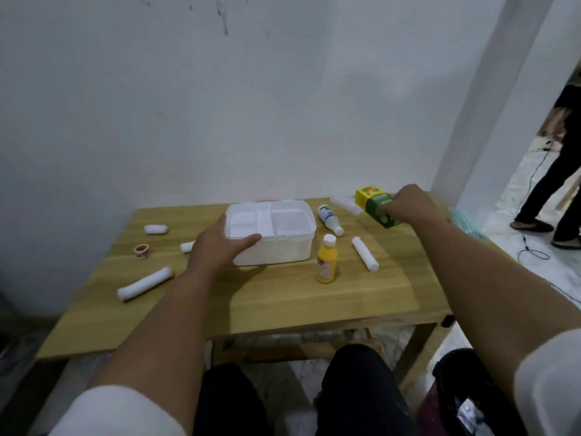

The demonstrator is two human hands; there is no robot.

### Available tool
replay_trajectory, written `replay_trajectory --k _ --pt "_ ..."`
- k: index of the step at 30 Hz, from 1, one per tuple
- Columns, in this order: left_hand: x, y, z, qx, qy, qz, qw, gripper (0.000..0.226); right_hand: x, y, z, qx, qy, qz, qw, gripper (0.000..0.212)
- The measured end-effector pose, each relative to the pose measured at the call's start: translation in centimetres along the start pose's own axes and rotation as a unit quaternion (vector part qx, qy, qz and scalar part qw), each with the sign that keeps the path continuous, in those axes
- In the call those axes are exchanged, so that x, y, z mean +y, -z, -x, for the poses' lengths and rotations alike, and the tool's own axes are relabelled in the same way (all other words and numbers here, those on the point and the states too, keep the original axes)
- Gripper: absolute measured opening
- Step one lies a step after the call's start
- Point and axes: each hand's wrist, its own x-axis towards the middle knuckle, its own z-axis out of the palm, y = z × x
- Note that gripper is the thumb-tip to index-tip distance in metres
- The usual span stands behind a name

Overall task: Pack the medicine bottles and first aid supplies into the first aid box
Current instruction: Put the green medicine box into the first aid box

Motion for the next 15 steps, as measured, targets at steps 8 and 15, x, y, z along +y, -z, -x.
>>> replay_trajectory --k 8,15 --pt "-0.3 -0.2 -0.3 0.009 0.004 0.010 1.000 0.095 -10.1 -1.0 0.0 -0.089 0.188 -0.013 0.978 0.055" --pt "-0.8 -0.5 -0.7 0.013 0.001 0.022 1.000 0.098 -15.5 -2.5 0.8 -0.180 0.242 0.131 0.944 0.064"
